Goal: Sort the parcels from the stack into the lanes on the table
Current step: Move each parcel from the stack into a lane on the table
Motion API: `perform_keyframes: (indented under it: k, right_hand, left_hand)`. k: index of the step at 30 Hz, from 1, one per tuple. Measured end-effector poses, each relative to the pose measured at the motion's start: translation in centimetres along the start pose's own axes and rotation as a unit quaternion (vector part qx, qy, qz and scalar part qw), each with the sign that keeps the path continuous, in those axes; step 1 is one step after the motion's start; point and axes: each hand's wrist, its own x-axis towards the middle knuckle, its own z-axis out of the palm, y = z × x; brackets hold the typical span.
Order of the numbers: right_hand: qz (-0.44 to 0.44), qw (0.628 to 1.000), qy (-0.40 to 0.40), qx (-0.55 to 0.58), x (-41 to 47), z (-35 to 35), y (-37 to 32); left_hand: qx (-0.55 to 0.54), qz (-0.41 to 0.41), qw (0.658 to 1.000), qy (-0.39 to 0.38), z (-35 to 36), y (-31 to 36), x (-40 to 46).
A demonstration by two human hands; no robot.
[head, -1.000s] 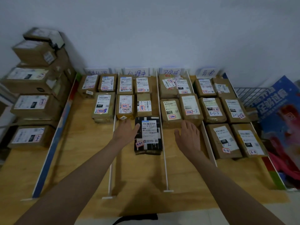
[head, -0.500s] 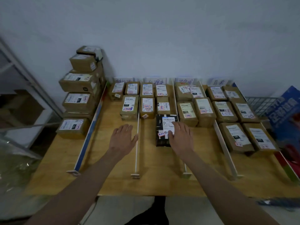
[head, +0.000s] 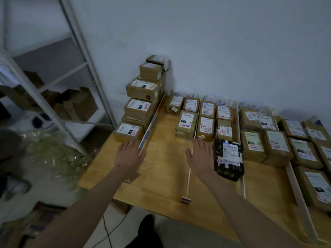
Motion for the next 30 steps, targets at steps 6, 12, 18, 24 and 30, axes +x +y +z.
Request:
perform_keyframes:
  k: [6, 12, 18, 24, 30]
  right_hand:
    - [-0.006, 1.000, -0.013, 0.007, 4.2, 3.3, -5.3]
    - [0.009, 0.999, -0.041, 0.027, 7.9, 7.6, -11.3]
    - [0.051, 0.996, -0.069, 0.031, 11.6, 11.9, -16.3]
    - [0.060, 0.992, -0.105, 0.026, 15.3, 15.8, -20.0]
    - [0.009, 0.970, -0.243, -0.008, 18.1, 19.0, -22.8]
  left_hand:
    - [-0.015, -0.014, 1.000, -0.005, 0.6, -5.8, 4.0]
    - [-0.008, -0.004, 0.999, -0.048, 1.8, -12.2, 9.4]
    - [0.004, 0.027, 0.996, -0.080, 3.0, -17.0, 15.4]
    - [-0.021, 0.058, 0.989, -0.136, 6.1, -19.7, 20.0]
    - [-0.028, 0.096, 0.982, -0.163, 10.2, -20.7, 19.9]
